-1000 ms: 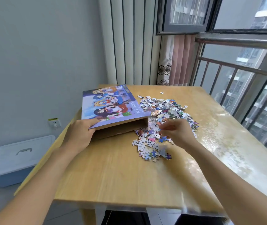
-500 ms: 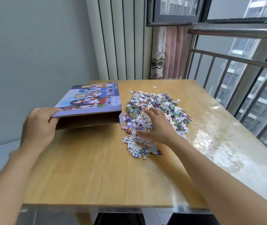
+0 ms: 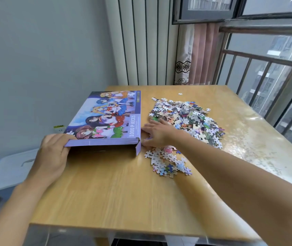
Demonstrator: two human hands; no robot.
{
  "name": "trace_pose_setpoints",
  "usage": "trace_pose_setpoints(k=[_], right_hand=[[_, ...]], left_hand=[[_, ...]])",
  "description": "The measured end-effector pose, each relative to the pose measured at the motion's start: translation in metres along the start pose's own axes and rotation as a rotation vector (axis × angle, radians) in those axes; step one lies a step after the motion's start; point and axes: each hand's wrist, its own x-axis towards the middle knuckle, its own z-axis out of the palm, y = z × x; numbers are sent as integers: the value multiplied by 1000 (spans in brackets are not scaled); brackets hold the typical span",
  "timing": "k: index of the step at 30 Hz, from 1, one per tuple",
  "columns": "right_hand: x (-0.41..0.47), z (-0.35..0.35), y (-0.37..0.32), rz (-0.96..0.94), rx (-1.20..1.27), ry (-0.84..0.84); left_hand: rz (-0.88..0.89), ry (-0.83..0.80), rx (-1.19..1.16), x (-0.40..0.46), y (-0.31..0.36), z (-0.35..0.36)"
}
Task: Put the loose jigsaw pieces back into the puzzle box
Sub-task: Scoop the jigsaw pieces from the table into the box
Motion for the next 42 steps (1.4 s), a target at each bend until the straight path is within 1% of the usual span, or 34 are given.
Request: trace_pose_setpoints(k=[2,4,6,8,10,11,13,14,16,17,19,21,23,28,30,32,34,35,36,38,39,40,42], right_hand=[[-5,-1,9,-20,-10,48],[-17,0,17,-62,-7,98],[-32,1,22,-102,32,142],[-46,1,25,-130,116,201],[-61,-3,29,-47,253,285],[-70,-8,31,26,302,333],[-85,-13,40,200,356,387],[-91,-14,45,282,392,368],[-100,-12,52,383,465,271],[-101,-8,53,397,487,235],[-103,0,47,394,485,228],[-100,4,40,393,429,236],[-98,4,36,384,358,203],[-100,2,40,360,274,207],[-102,1,40,364,280,228],[-104,3,40,427,251,211],[-104,5,38,510,197,134],[-103,6,36,535,172,107],[-102,7,36,549,153,110],[-98,8,35,551,137,205],[-97,8,34,540,154,258],[-96,7,34,527,183,298],[-95,8,34,503,231,349]], left_hand=[[-19,-35,-31,1,11,-3],[-82,-39,-15,-1,29,-6],[-160,-23,71,-3,48,-4],[-185,-25,228,1,69,-3],[-209,-37,326,12,90,0],[-181,-39,314,18,103,2],[-86,-44,186,28,127,11],[-70,-68,125,34,138,15],[-89,-132,96,47,151,21],[-105,-143,107,56,152,24],[-118,-193,143,73,146,26],[-98,-234,172,86,142,27],[-94,-256,166,94,139,31],[-158,-95,34,95,133,48],[-143,-98,35,94,131,50],[-81,-77,-7,92,126,48],[-60,-40,-52,90,115,39],[-94,-30,-29,88,107,35],[-172,-27,3,85,97,30],[-351,-11,-22,81,80,22],[-407,1,-83,80,74,22],[-425,4,-162,79,72,23],[-417,35,-329,81,72,28]])
